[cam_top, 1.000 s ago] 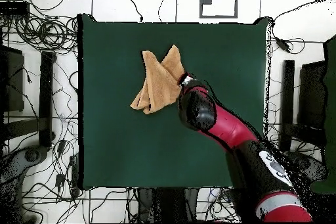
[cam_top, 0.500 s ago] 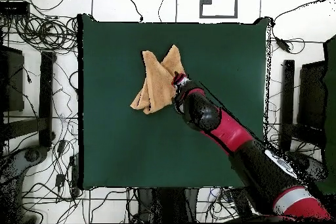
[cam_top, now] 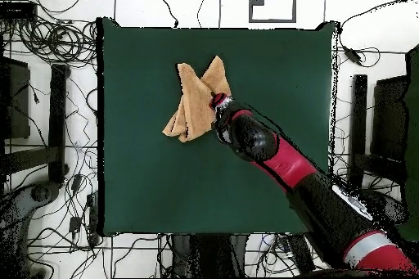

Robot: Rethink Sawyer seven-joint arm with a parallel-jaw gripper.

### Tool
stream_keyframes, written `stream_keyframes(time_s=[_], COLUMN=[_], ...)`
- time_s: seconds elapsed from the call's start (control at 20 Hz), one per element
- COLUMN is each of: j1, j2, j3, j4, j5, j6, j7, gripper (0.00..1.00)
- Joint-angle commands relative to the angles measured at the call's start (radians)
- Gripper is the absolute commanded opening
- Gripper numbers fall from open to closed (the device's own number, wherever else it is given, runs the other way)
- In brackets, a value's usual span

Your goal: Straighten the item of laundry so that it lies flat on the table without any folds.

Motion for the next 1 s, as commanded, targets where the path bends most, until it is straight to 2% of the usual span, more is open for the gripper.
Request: stream_keyframes(time_s=[0.05, 0.15, 0.2, 0.35, 0.45, 0.65, 0.9, 1.0], j1=[0.008, 0.037, 0.076, 0.128, 0.135, 0.159, 0.250, 0.262], j2=[0.020, 0.022, 0.039, 0.088, 0.117, 0.154, 0.179, 0.179], j3=[0.076, 0.021, -0.065, -0.194, -0.220, -0.253, -0.385, -0.407], j4=[-0.058, -0.087, -0.143, -0.228, -0.244, -0.273, -0.365, -0.372], j5=[0.006, -0.003, -0.023, -0.081, -0.106, -0.160, -0.261, -0.284], j6=[0.245, 0.279, 0.343, 0.422, 0.432, 0.380, 0.264, 0.203], j7=[0.037, 0.031, 0.003, -0.014, -0.007, 0.014, 0.056, 0.073], gripper=[1.00, 1.00, 1.00, 1.00, 1.00, 1.00, 1.00, 1.00])
